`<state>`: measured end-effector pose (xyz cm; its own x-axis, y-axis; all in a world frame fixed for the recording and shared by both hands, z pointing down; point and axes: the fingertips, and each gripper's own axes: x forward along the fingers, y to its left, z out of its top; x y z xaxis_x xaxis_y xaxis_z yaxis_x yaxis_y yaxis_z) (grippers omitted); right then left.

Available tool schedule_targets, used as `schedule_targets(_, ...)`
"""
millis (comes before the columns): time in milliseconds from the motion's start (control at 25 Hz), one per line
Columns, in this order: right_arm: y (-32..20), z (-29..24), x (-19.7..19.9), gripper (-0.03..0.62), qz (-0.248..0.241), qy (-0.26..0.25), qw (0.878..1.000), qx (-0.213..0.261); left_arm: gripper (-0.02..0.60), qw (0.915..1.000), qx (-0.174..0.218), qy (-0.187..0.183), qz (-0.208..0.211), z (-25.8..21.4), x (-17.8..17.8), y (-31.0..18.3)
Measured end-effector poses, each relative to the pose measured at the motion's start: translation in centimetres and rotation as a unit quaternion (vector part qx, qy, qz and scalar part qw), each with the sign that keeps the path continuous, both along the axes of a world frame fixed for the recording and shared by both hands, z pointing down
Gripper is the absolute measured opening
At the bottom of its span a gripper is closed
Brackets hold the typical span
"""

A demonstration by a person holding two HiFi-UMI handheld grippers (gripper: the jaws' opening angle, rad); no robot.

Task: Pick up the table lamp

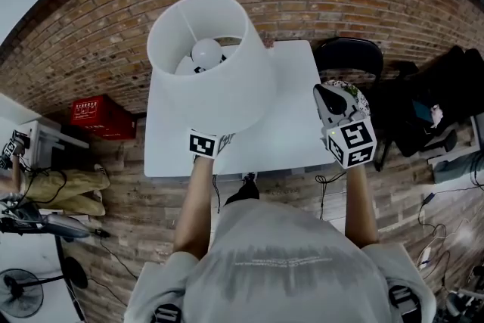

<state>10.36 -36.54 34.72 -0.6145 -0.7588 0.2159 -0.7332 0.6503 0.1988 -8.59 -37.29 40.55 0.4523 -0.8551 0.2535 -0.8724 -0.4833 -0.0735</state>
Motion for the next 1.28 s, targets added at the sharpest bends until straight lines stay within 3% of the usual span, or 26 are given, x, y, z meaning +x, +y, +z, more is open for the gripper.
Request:
schedule_targets(640, 0.1, -0.7, -1.8, 0.002, -0.023, 0.016, 1.000, 0.008, 0.138, 0.9995, 0.027, 0.007, -0.012, -3.5, -1.2, 1.1)
schedule_targets(1280, 0.0, -0.8, -1.3, 0.002, -0.025, 0.028, 0.999, 0.021, 0.138, 0.9991, 0.035, 0.006, -0.024, -4.1, -1.0, 1.9)
